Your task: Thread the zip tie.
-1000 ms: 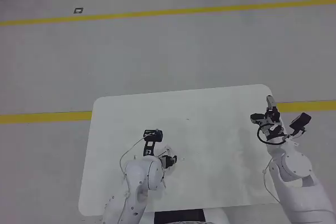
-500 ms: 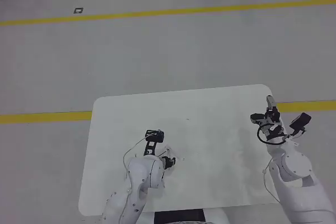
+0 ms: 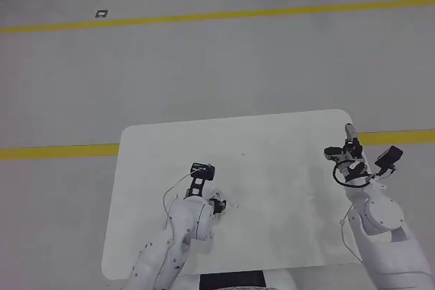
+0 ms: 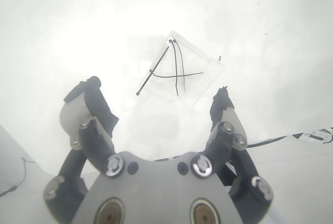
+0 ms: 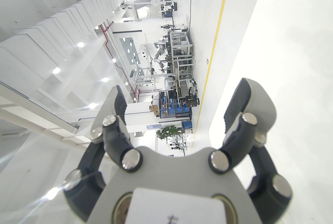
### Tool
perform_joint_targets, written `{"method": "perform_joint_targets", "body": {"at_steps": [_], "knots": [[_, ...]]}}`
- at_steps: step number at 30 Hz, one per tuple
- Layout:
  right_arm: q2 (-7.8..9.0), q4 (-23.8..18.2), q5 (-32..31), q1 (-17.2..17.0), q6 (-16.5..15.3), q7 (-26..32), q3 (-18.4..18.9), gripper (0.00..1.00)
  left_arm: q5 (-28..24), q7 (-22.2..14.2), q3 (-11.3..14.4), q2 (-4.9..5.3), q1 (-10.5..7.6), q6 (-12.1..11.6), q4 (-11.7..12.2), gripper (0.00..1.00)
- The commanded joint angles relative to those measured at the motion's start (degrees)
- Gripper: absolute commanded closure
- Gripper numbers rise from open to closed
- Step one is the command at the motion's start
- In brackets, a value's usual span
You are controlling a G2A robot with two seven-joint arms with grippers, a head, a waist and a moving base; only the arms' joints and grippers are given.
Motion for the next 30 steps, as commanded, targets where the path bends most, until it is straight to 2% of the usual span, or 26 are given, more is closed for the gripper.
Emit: {"method": "perform_joint_targets", "body": {"at_steps": [1, 10, 14, 16, 22, 23, 24, 26, 30], "knots": [[0.0, 0.0, 0.0, 0.0, 0.0, 0.0, 0.0, 0.0, 0.0, 0.0, 0.0, -0.04, -0.18, 0.0, 0.6, 0.0], [0.0, 0.0, 0.0, 0.0, 0.0, 0.0, 0.0, 0.0, -0.09, 0.57, 0.13, -0.05, -0.1, 0.0, 0.32, 0.0], [0.0, 0.0, 0.0, 0.0, 0.0, 0.0, 0.0, 0.0, 0.0, 2.71, 0.5, -0.08, 1.26, 0.0, -0.45, 0.0], [0.0, 0.0, 0.0, 0.0, 0.0, 0.0, 0.0, 0.0, 0.0, 2.06, 1.27, -0.08, 0.73, 0.0, -0.27, 0.0], [0.0, 0.0, 0.0, 0.0, 0.0, 0.0, 0.0, 0.0, 0.0, 0.0, 4.02, 0.01, -2.33, 0.0, 2.33, 0.0], [0.0, 0.0, 0.0, 0.0, 0.0, 0.0, 0.0, 0.0, 0.0, 0.0, 4.15, -0.09, -2.65, 0.0, 3.0, 0.1], [0.0, 0.0, 0.0, 0.0, 0.0, 0.0, 0.0, 0.0, 0.0, 0.0, 4.25, -0.23, -3.01, 0.0, 3.49, 0.27], [0.0, 0.0, 0.0, 0.0, 0.0, 0.0, 0.0, 0.0, 0.0, 0.0, 4.4, -0.61, -3.61, 0.0, 4.63, 0.49], [0.0, 0.0, 0.0, 0.0, 0.0, 0.0, 0.0, 0.0, 0.0, 0.0, 4.03, -1.46, -4.12, 0.0, 5.79, 0.63]]}}
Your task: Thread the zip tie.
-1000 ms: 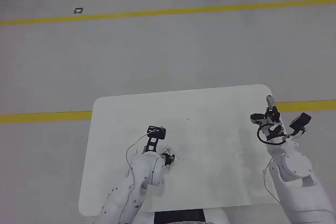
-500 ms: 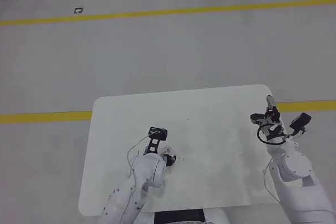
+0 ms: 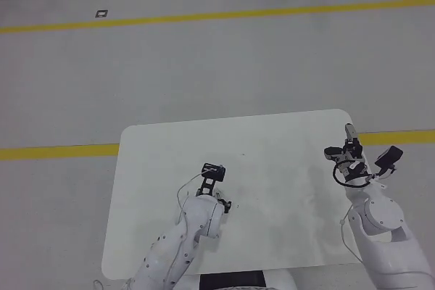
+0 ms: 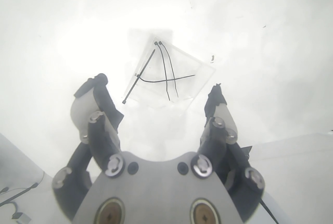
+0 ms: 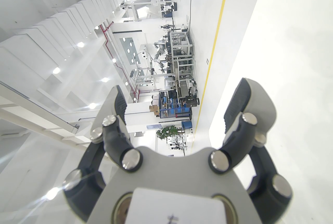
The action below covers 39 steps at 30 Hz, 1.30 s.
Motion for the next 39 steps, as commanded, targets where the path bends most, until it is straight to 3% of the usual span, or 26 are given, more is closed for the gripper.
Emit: {"method": "perform_joint_targets", "body": {"at_steps": [1, 8, 11, 21, 33, 39], "knots": [[0.0, 0.0, 0.0, 0.0, 0.0, 0.0, 0.0, 0.0, 0.0, 0.0, -0.13, -0.39, -0.19, 0.0, 0.49, 0.65], [0.0, 0.0, 0.0, 0.0, 0.0, 0.0, 0.0, 0.0, 0.0, 0.0, -0.12, -1.0, -0.44, 0.0, 1.48, 0.76], [0.0, 0.0, 0.0, 0.0, 0.0, 0.0, 0.0, 0.0, 0.0, 0.0, -0.41, -1.01, -0.74, 0.0, 2.93, 0.85], [0.0, 0.0, 0.0, 0.0, 0.0, 0.0, 0.0, 0.0, 0.0, 0.0, 0.29, -2.31, -2.96, 0.0, 8.12, 0.76], [0.0, 0.0, 0.0, 0.0, 0.0, 0.0, 0.0, 0.0, 0.0, 0.0, 1.33, -3.94, -5.62, 0.0, 13.47, 0.79], [0.0, 0.0, 0.0, 0.0, 0.0, 0.0, 0.0, 0.0, 0.0, 0.0, 1.35, -4.69, -6.07, 0.0, 15.16, 0.83]]}}
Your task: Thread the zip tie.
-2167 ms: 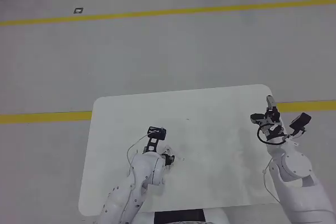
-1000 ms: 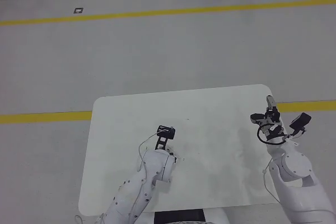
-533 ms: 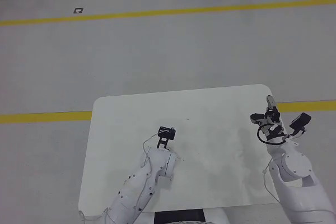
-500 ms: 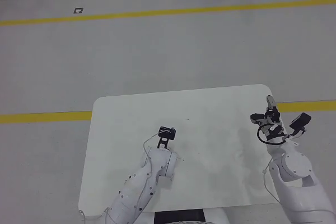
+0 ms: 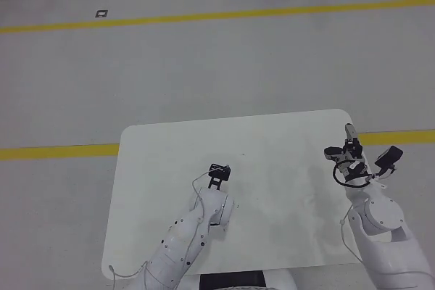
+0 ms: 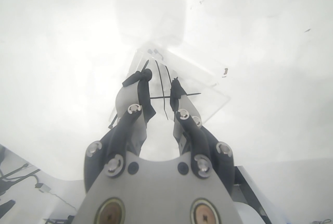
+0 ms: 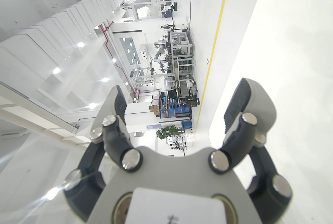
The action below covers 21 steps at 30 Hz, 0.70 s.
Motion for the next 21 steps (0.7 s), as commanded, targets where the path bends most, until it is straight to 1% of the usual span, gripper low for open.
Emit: {"method": "perform_joint_targets", "body": {"at_steps": [1, 5, 9, 18, 21], "knots": [[0.0, 0.0, 0.0, 0.0, 0.0, 0.0, 0.0, 0.0, 0.0, 0.0, 0.02, -0.15, -0.04, 0.0, 0.24, 0.84], [0.0, 0.0, 0.0, 0.0, 0.0, 0.0, 0.0, 0.0, 0.0, 0.0, -0.22, -0.28, -0.17, 0.0, 0.77, 0.87], [0.0, 0.0, 0.0, 0.0, 0.0, 0.0, 0.0, 0.0, 0.0, 0.0, -0.41, -0.34, -0.01, 0.0, 0.74, 0.9], [0.0, 0.0, 0.0, 0.0, 0.0, 0.0, 0.0, 0.0, 0.0, 0.0, -1.01, -0.35, 0.28, 0.0, 0.96, 0.89], [0.0, 0.0, 0.0, 0.0, 0.0, 0.0, 0.0, 0.0, 0.0, 0.0, -1.16, -0.49, 0.3, 0.0, 1.14, 0.91]]}}
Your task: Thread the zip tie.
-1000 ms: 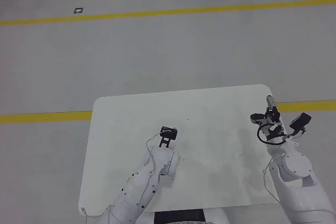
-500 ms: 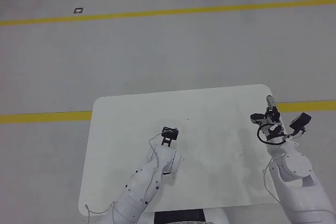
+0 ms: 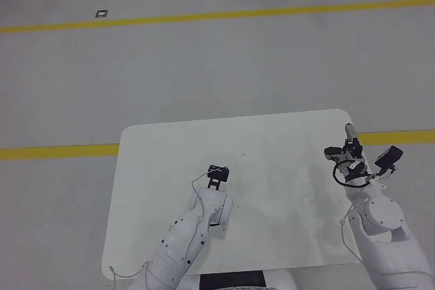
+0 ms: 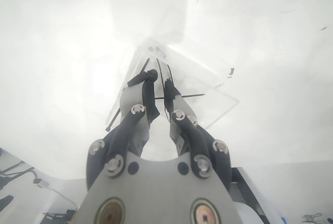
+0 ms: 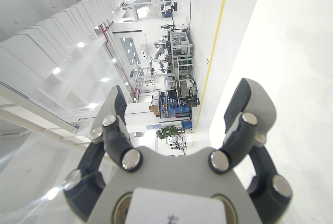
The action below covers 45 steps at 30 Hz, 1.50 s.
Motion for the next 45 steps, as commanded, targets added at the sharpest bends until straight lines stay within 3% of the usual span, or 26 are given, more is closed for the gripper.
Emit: {"method": "perform_joint_targets", "body": {"at_steps": [1, 20, 32, 41, 45], "knots": [[0.0, 0.0, 0.0, 0.0, 0.0, 0.0, 0.0, 0.0, 0.0, 0.0, -0.1, -0.07, 0.02, 0.0, 0.08, 0.91], [0.0, 0.0, 0.0, 0.0, 0.0, 0.0, 0.0, 0.0, 0.0, 0.0, -0.26, -0.54, 0.57, 0.0, -0.52, 0.92], [0.0, 0.0, 0.0, 0.0, 0.0, 0.0, 0.0, 0.0, 0.0, 0.0, -0.89, -0.8, -0.27, 0.0, 1.51, 0.93], [0.0, 0.0, 0.0, 0.0, 0.0, 0.0, 0.0, 0.0, 0.0, 0.0, -0.64, -0.56, 0.64, 0.0, -0.65, 0.91], [0.0, 0.0, 0.0, 0.0, 0.0, 0.0, 0.0, 0.0, 0.0, 0.0, -0.69, -0.21, 0.72, 0.0, -0.99, 0.84]]}}
